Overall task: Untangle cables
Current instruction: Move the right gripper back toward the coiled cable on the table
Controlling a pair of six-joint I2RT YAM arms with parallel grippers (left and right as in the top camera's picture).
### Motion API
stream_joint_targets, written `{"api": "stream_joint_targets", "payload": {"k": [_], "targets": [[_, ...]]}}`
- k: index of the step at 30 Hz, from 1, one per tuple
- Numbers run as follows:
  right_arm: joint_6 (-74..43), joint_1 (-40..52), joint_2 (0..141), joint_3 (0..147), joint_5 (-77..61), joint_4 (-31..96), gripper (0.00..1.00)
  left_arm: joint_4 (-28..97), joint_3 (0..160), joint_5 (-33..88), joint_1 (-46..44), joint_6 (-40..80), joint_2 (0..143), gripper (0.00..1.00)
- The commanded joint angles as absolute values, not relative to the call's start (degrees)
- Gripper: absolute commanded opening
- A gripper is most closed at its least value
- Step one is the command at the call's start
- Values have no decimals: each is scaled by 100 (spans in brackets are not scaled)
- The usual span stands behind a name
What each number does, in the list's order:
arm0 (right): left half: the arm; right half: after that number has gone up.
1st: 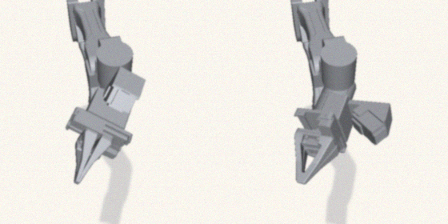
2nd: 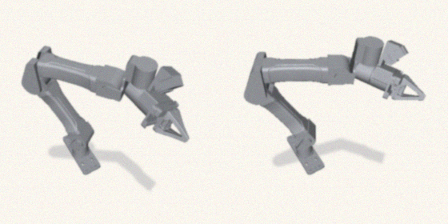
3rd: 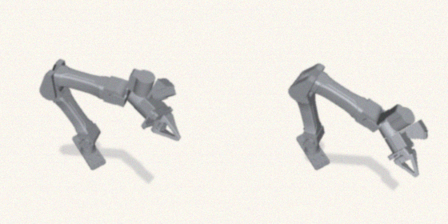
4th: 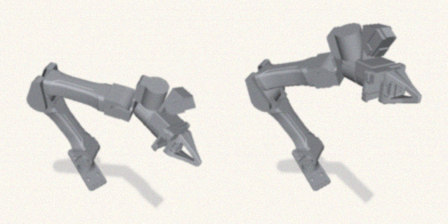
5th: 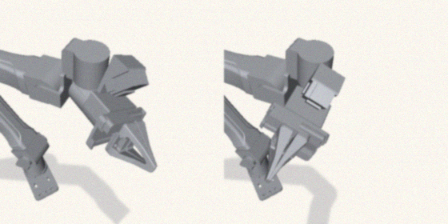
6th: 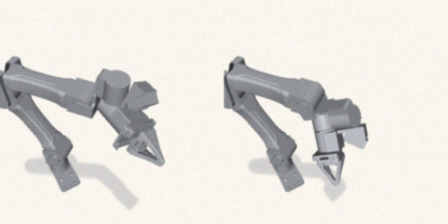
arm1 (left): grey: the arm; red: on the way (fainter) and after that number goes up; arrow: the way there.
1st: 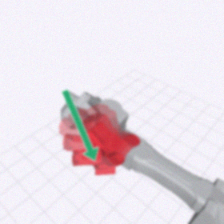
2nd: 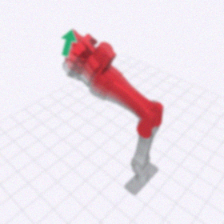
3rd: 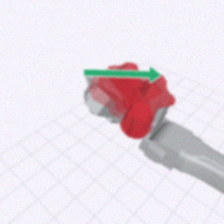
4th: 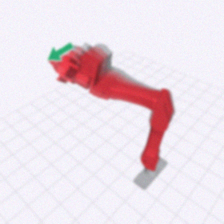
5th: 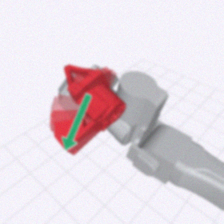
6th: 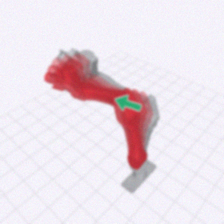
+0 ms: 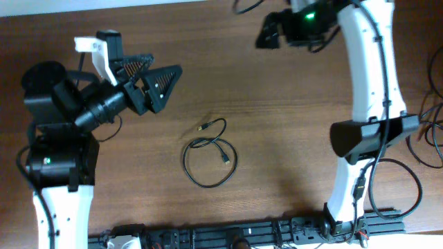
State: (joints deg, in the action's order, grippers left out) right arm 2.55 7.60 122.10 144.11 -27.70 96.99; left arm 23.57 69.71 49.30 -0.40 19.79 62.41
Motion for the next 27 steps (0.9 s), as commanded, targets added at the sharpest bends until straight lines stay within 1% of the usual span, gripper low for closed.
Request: {"api": "stream_joint_targets", "payload": {"k": [1, 10, 16, 18, 25, 27], "targets": [[-97, 1192, 11747, 14365, -1527, 9734, 99, 2799, 7041, 4611, 34, 1612, 6047, 99], [-515, 2272, 9845, 14138, -438, 9734, 99, 2919, 7041, 4565, 27, 1614, 5986, 99], [-1310, 3030, 8519, 12466, 338, 9710, 99, 2926, 7041, 4567, 27, 1619, 5730, 99], [-1452, 3253, 7992, 11583, 545, 9480, 99, 2926, 7041, 4571, 27, 1619, 5610, 99], [-2064, 3347, 6879, 9456, 484, 8425, 99, 2998, 7041, 4779, 27, 1625, 5459, 99], [-2132, 3347, 6639, 8685, 150, 7950, 99, 3146, 7041, 4779, 27, 1623, 5457, 99]]}}
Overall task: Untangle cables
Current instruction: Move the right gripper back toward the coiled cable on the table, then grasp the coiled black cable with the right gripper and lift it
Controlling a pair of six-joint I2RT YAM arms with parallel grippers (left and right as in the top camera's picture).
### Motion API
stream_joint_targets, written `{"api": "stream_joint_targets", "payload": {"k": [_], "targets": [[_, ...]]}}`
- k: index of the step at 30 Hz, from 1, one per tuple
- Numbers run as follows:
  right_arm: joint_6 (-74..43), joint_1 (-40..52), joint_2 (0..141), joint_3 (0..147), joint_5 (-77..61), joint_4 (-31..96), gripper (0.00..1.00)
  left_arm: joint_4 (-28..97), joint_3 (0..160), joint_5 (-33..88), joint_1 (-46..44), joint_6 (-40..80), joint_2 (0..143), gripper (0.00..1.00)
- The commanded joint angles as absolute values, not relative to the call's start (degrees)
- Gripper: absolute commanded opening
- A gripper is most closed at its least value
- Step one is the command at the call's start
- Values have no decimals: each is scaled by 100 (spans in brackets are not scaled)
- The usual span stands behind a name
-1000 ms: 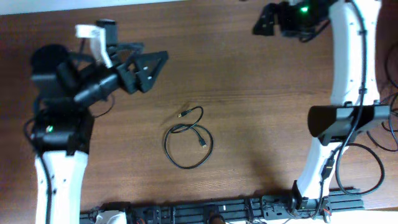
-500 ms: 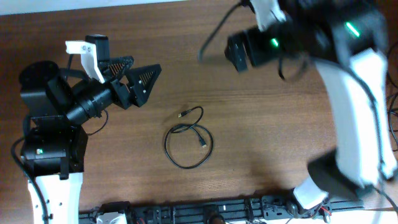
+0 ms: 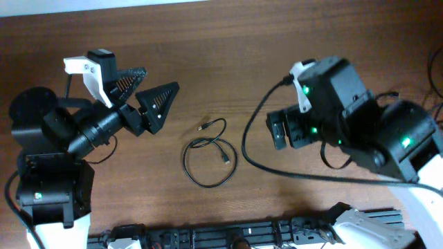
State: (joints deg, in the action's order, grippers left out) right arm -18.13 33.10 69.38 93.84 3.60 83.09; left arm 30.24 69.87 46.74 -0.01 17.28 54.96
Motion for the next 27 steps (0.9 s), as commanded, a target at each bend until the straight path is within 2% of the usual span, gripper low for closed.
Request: {"api": "stream_joint_targets", "payload": {"k": [1, 7, 10, 15, 21, 26, 27], "targets": [[-2196, 3347, 6571, 8364, 30, 7743, 99, 3212, 7041, 4779, 27, 1623, 5457, 99], [-2270, 3347, 6563, 6735, -1072, 6309, 99, 3288, 7041, 4869, 27, 1625, 5454, 99], [-3256, 3347, 6700, 6158, -1203, 5629, 99, 3321, 7041, 4869, 27, 1643, 5450, 99], [-4823, 3347, 6818, 5852, -1203, 4836, 99, 3374, 7041, 4869, 27, 1667, 5450, 99], [-6563, 3347, 7411, 5833, -1258, 4534, 99, 3483, 7041, 4873, 1, 1664, 5450, 99], [-7105, 3402, 8438, 5833, -2224, 3942, 100, 3483, 7041, 4873, 1, 1664, 5450, 99], [-7102, 3463, 8729, 5833, -2554, 3629, 96, 3481, 7041, 4871, 1, 1664, 5450, 99]]}}
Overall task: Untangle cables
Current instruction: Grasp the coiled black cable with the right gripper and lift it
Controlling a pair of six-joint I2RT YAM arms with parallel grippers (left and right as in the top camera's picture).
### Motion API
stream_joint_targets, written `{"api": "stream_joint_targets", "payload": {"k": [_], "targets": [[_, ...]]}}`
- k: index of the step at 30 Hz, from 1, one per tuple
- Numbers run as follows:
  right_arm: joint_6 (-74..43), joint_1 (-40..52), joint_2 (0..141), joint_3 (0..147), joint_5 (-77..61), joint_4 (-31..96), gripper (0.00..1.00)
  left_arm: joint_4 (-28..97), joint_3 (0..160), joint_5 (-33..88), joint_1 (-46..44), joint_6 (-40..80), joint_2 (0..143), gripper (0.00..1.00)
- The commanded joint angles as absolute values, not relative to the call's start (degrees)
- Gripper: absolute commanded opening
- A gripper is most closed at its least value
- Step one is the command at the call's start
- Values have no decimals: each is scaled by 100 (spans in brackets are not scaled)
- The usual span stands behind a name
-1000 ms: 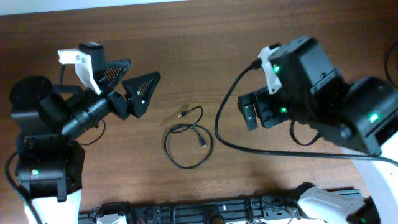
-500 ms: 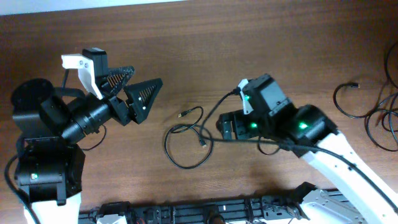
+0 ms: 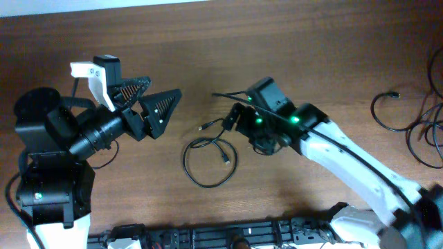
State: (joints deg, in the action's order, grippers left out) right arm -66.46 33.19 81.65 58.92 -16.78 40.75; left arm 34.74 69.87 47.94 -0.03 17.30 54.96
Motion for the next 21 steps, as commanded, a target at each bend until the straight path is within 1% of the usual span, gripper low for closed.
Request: {"api": "stream_joint_targets", "payload": {"k": [1, 3, 4, 5, 6, 7, 8, 11, 16, 18, 21], "targets": [[-7105, 3518, 8908, 5833, -2777, 3389, 94, 3481, 7041, 4871, 1, 1664, 5450, 99], [-7107, 3658, 9303, 5833, -3098, 2740, 89, 3489, 7041, 4873, 1, 1664, 5450, 99], [-7161, 3734, 9498, 5833, -3124, 2401, 69, 3487, 7041, 4873, 1, 1662, 5450, 99], [-7266, 3795, 9629, 5833, -3124, 2189, 29, 3489, 7041, 4873, 1, 1662, 5450, 99], [-7411, 3839, 9747, 5833, -3124, 2018, 19, 3489, 7041, 4873, 1, 1662, 5450, 99], [-7548, 3885, 9865, 5833, -3127, 1833, 16, 3489, 7041, 4877, 1, 1662, 5450, 99], [-7570, 3909, 9972, 5833, -3127, 1686, 4, 3487, 7041, 4888, 1, 1662, 5450, 99], [-7570, 3887, 9974, 5833, -3079, 1702, 4, 3487, 7041, 4888, 1, 1662, 5450, 99], [-7566, 3642, 9953, 5841, -3203, 1236, 4, 3487, 7041, 4890, 1, 1662, 5450, 99], [-7518, 3358, 9896, 5843, -3503, 827, 4, 3487, 7041, 4960, 1, 1662, 5450, 99], [-6973, 2880, 9802, 5846, -4077, -252, 4, 3489, 7041, 5041, 1, 1662, 5450, 99]]}}
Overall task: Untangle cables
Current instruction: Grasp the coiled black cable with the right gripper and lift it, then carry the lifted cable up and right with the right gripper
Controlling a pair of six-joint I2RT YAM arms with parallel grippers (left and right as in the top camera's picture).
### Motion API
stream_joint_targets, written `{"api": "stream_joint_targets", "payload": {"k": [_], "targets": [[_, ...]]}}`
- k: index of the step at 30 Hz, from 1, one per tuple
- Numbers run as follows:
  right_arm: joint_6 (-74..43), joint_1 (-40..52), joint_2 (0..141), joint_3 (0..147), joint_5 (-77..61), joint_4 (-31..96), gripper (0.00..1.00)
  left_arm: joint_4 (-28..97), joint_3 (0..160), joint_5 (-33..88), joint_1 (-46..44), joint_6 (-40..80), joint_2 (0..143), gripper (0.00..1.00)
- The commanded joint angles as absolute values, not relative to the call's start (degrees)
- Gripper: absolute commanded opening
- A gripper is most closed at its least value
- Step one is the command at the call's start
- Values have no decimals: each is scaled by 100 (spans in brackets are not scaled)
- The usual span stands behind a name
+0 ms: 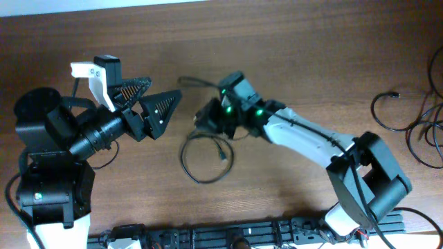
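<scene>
A thin black cable lies in a loose loop on the brown table, near the middle. Its upper end runs under my right gripper, which reaches in from the right and sits low over that end. How the right jaws stand does not show from above. My left gripper hovers to the upper left of the loop, its two triangular fingers spread wide with nothing between them.
More dark cables lie bunched at the table's right edge. A black rail runs along the front edge. The left arm's base fills the left side, and the right arm crosses the table's middle right.
My right gripper has moved left and now covers the cable's upper end with its connector. The loop has shifted slightly left. The left gripper has not moved.
First my right gripper was at the far back right, away from the cable. Then the arm had come over the right side of the table, then reached just right of the loop. Now it sits on the cable's upper end. The left gripper stayed open throughout.
</scene>
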State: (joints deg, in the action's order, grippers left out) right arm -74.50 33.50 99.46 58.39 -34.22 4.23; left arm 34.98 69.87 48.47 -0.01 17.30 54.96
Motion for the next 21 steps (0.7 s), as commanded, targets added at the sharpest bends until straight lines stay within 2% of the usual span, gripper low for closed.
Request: {"api": "stream_joint_targets", "payload": {"k": [1, 6, 12, 18, 20, 21], "targets": [[-6958, 2738, 9767, 5846, -4265, -574, 4, 3487, 7041, 5039, 1, 1662, 5450, 99], [-6969, 2071, 9496, 5850, -5087, -2493, 4, 3481, 7041, 5037, 1, 1662, 5450, 99], [-6812, 1588, 8888, 5857, -5065, -3642, 4, 3476, 7041, 5037, 1, 1664, 5450, 99], [-4807, 1448, 8099, 5874, -4805, -3273, 4, 3476, 7041, 5037, 1, 1728, 5450, 99], [-4086, 1448, 7776, 5900, -4270, -2519, 4, 3479, 7041, 5039, 1, 1732, 5450, 99], [-3450, 1448, 7559, 5981, -3732, -1699, 4, 3476, 7041, 5037, 1, 1813, 5450, 99]]}}
